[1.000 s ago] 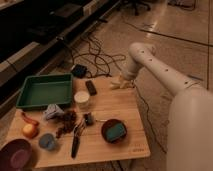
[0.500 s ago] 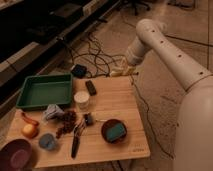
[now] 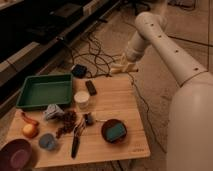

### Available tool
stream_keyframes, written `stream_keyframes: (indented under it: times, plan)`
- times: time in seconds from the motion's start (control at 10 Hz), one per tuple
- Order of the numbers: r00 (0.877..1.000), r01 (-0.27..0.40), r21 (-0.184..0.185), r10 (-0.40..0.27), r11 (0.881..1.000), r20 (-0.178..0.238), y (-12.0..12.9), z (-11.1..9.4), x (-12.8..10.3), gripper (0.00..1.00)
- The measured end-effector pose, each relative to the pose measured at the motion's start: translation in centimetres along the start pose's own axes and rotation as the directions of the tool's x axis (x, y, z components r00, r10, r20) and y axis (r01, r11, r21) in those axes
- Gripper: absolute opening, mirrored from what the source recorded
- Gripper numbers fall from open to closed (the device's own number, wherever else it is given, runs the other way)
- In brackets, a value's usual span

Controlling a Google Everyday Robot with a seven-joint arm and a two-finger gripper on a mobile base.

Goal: Place banana in table surface

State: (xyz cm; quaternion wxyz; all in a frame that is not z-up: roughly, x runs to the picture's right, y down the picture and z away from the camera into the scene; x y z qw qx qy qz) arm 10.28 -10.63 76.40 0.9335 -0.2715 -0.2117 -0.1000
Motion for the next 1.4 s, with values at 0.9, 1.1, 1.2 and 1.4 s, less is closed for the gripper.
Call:
stream_keyframes:
  times: [0.9,1.1,1.2,1.4]
  plan:
    - [0.999,-0.022,-0.11,0.018,0.994,-0.031,2.7,18.2,4.9,0.0]
    - [0.997,-0.023,-0.111,0.015,0.994,-0.077,4.4,22.1,5.5,0.03]
    - [0.996,-0.02,-0.114,0.011,0.993,-0.084,4.7,22.8,5.4,0.03]
    - [0.997,-0.017,-0.113,0.008,0.993,-0.083,4.6,22.9,5.3,0.03]
